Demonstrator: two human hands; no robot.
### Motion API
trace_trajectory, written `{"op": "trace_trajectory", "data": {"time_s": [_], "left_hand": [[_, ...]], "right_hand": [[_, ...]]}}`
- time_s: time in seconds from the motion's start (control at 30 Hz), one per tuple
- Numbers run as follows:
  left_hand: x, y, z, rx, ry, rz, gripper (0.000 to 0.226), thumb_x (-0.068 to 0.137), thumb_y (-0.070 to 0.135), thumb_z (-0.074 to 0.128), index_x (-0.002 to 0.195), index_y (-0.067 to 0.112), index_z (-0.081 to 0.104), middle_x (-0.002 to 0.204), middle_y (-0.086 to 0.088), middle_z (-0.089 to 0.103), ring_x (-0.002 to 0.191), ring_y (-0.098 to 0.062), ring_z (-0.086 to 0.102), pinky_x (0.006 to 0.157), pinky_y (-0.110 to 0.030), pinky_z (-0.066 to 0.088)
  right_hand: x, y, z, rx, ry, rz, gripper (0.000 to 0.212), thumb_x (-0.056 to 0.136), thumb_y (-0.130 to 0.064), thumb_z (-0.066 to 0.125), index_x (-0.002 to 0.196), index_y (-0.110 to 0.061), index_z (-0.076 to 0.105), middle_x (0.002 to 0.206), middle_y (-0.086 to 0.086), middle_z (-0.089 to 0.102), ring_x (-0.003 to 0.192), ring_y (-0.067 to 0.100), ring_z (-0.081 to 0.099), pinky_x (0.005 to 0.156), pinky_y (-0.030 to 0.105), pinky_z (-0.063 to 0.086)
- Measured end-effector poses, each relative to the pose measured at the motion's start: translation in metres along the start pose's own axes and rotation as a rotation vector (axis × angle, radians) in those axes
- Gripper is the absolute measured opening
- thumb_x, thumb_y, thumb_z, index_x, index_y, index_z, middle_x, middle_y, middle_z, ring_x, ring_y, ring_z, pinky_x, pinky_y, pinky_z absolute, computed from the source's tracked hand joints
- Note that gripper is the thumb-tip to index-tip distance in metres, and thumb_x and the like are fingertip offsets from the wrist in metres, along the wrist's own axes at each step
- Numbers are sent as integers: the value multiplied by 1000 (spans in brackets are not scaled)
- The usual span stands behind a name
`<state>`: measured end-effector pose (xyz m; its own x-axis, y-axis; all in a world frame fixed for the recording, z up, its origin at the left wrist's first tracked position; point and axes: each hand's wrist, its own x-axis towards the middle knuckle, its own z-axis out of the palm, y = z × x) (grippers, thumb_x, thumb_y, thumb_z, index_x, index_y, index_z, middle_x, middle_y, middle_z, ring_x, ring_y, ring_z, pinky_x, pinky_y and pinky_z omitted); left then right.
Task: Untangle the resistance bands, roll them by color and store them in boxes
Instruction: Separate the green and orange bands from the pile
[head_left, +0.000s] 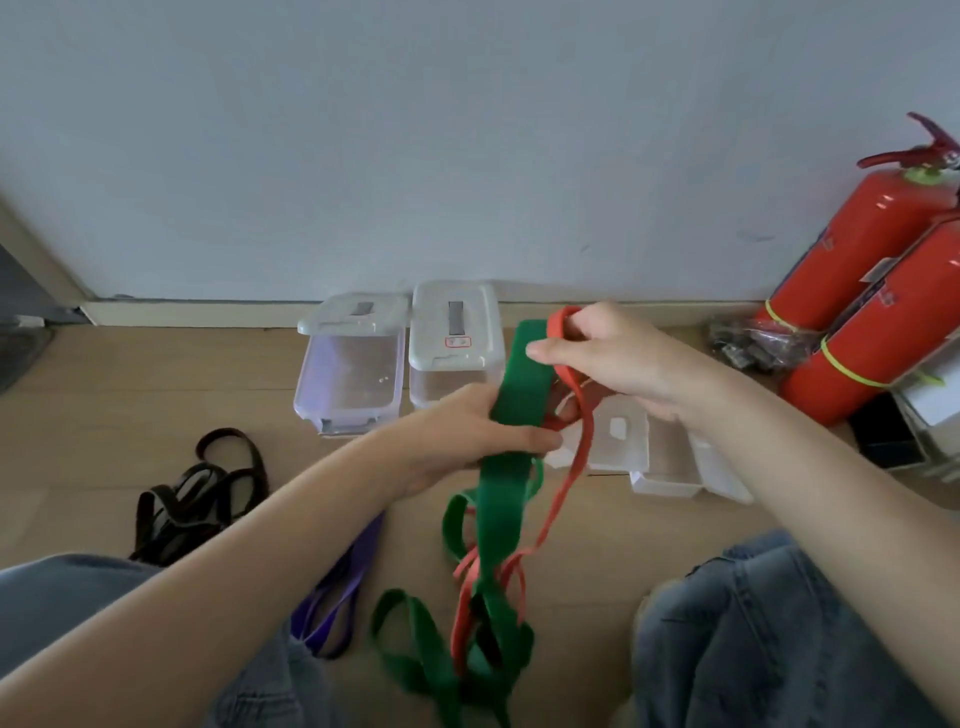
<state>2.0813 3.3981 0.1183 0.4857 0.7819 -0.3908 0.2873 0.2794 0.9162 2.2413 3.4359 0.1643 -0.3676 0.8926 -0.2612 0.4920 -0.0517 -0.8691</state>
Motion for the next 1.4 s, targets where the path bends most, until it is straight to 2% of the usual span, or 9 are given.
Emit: {"op": "trace_trajectory", "data": {"time_s": [0.4, 0.5, 0.57, 0.67, 0.87, 1.03, 1.2, 1.3, 1.4], "left_hand": [[-25, 25, -50, 386, 631, 106, 20, 76, 13, 63, 93, 3, 64, 83, -17, 68, 79, -28, 62, 81, -42, 51], [-33, 40, -40, 370, 537, 292, 23, 69, 17, 61, 90, 7, 59, 69, -10, 55, 62, -18, 52, 62, -37, 46], [-40, 50, -33, 271, 369, 419, 18, 64, 11, 55, 81, 5, 55, 64, -6, 47, 55, -13, 44, 54, -27, 37], [-45, 57, -30, 123, 202, 514, 13, 65, 0, 48, 77, -3, 49, 61, -5, 41, 50, -11, 35, 50, -19, 30], [-20, 32, -40, 18, 424, 402, 20, 79, 16, 60, 99, 12, 57, 92, -5, 62, 76, -13, 61, 74, -22, 47], [11, -11, -14, -369, 110, 198, 34, 83, 33, 53, 112, 16, 59, 115, -8, 67, 109, -16, 62, 86, -25, 51], [16, -45, -13, -83, 77, 57, 26, 74, 20, 76, 96, 17, 61, 92, -2, 70, 90, -15, 65, 79, -21, 53], [19, -37, -11, 145, 233, 55, 24, 76, 6, 73, 85, 18, 54, 69, 2, 58, 57, -4, 60, 62, -19, 52], [2, 9, -44, -131, 470, 292, 24, 76, 0, 68, 81, 17, 52, 57, 0, 53, 39, -5, 48, 44, -18, 45]], "right_hand": [[-5, 12, -29, -569, -190, 314, 35, 94, -36, 52, 75, -8, 62, 62, 4, 65, 58, 17, 59, 53, 22, 45], [0, 16, -24, -923, -93, 243, 49, 79, -53, 64, 110, -15, 60, 110, -1, 64, 97, 18, 59, 78, 27, 47], [0, 11, -15, -609, -132, 3, 78, 73, -49, 73, 139, -31, 36, 141, -16, 42, 112, 1, 50, 90, 16, 41], [-1, 3, 6, -176, -300, -234, 59, 76, -34, 76, 126, -41, 44, 112, -34, 55, 96, -5, 57, 76, 16, 49], [-2, -11, 5, 337, -122, -168, 11, 93, -13, 53, 100, -9, 61, 72, 4, 67, 52, 12, 59, 39, 19, 40], [-3, -11, -8, 554, -166, -223, 21, 91, 3, 49, 101, -13, 60, 85, 8, 66, 71, 18, 69, 56, 25, 55], [0, -12, -15, 989, -10, -240, 28, 88, 13, 42, 89, -6, 62, 80, 13, 63, 75, 25, 68, 65, 29, 58], [4, -9, -17, 964, 196, -244, 21, 87, 14, 45, 83, -4, 54, 85, 15, 55, 78, 25, 66, 73, 31, 57], [5, -4, -32, 299, 381, -205, 22, 84, 7, 51, 84, -14, 56, 91, 6, 56, 84, 18, 58, 77, 29, 52]]}}
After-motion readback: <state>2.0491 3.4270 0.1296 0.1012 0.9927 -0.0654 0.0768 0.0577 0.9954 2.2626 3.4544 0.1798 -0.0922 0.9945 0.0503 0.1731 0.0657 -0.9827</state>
